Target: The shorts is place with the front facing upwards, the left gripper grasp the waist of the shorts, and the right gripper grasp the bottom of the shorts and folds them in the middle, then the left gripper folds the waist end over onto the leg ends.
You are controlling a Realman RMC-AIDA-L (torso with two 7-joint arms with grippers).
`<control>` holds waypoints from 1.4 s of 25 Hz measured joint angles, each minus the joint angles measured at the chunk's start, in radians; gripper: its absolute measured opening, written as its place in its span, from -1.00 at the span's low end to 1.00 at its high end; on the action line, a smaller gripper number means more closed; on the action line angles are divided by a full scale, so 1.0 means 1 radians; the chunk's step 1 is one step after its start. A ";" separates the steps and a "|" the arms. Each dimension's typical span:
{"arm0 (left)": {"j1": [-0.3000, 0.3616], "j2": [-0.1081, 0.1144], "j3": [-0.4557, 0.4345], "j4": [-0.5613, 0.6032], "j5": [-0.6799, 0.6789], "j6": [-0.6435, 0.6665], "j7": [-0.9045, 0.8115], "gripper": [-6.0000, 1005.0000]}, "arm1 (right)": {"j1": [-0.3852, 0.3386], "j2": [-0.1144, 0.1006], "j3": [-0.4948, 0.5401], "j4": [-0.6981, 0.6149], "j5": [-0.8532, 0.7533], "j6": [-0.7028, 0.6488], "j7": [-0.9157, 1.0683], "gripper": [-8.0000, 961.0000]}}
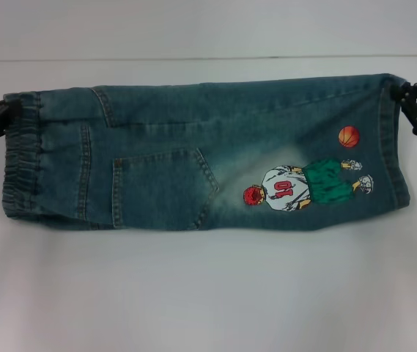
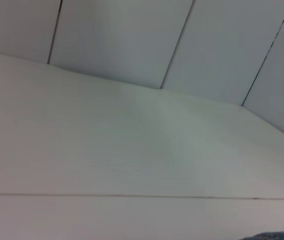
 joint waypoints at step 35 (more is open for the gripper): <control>-0.034 0.000 0.167 -0.213 -0.150 -0.273 0.346 -0.81 | 0.089 0.005 -0.037 0.222 0.053 0.236 -0.223 -0.92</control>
